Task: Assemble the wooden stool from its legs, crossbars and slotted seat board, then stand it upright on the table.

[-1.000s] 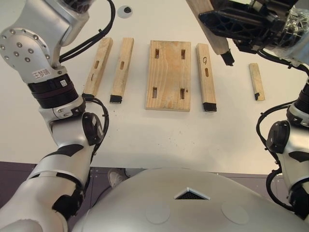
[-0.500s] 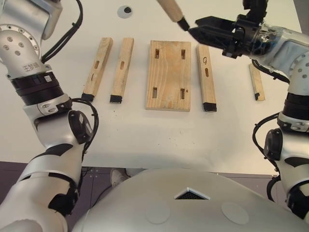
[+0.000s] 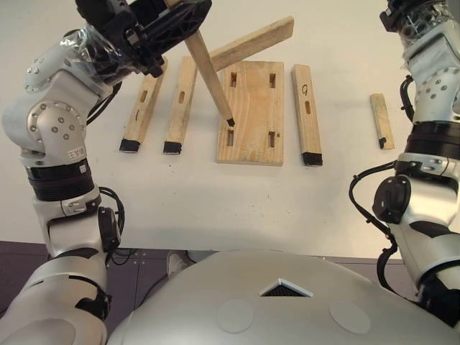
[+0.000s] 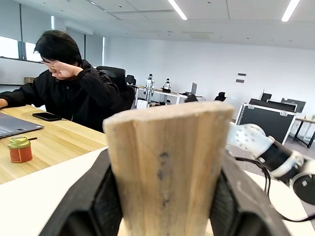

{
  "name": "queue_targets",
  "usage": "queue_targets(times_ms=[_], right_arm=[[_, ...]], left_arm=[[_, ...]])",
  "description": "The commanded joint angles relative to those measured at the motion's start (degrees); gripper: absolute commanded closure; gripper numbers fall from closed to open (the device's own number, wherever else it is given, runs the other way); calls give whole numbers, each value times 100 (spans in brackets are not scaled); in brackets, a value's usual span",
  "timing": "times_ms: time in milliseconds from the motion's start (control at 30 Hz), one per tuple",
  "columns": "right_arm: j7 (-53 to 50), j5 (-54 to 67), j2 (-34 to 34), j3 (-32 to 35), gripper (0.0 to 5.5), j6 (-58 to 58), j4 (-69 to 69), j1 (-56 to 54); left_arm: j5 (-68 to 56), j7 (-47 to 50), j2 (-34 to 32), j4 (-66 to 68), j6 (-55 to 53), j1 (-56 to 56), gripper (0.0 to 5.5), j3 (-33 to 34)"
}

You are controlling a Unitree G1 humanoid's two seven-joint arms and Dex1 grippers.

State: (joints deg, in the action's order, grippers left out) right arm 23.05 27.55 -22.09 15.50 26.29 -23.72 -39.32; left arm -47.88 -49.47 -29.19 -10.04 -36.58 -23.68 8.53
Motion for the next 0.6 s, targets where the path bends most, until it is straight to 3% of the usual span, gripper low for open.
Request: queue_targets(times_ms=[33, 233, 600], right_arm=[[391, -246, -308, -161, 547, -66, -640, -552], [728, -486, -378, -299, 550, -203, -1290, -1003], [1009, -784, -373, -393, 550, -200, -1612, -1164]], left_arm=[[8, 27, 66, -147, -41, 144, 349, -81], [78, 41, 178, -118, -47, 256, 349, -203], [-73, -122, -358, -308, -476, 360, 349, -47]])
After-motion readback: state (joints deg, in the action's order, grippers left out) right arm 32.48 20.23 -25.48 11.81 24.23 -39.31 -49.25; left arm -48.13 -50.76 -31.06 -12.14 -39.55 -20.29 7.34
